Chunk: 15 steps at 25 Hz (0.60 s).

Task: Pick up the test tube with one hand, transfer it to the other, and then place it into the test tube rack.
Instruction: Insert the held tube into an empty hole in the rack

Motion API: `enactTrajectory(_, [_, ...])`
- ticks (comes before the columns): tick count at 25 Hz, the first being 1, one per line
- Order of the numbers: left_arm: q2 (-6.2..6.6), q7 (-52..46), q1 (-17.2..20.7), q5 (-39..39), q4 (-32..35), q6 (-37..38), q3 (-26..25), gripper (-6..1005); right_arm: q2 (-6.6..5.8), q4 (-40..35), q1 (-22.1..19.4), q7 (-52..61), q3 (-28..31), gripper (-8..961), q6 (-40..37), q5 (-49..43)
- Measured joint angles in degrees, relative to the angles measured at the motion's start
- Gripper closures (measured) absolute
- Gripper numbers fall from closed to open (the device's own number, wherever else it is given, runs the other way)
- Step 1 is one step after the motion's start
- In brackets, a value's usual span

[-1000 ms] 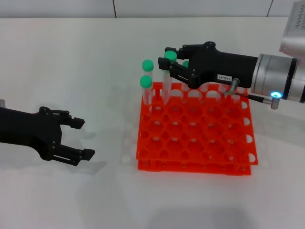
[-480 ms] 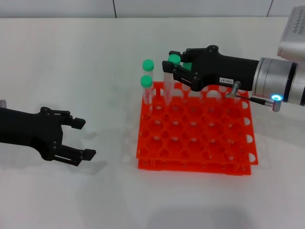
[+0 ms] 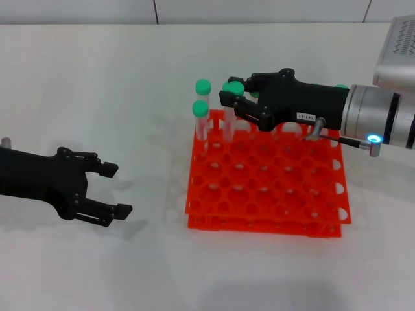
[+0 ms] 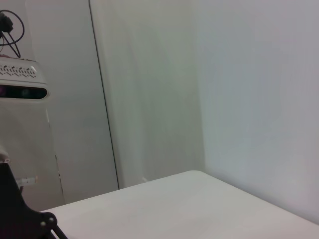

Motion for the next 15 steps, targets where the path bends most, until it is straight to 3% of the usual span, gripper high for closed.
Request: enactTrajectory(15, [-0.13, -0.05, -0.41, 0.0, -0.17, -0.03, 0.0, 111, 0.0, 1.49, 0.13, -0.11, -0.16, 688, 0.22, 0.06])
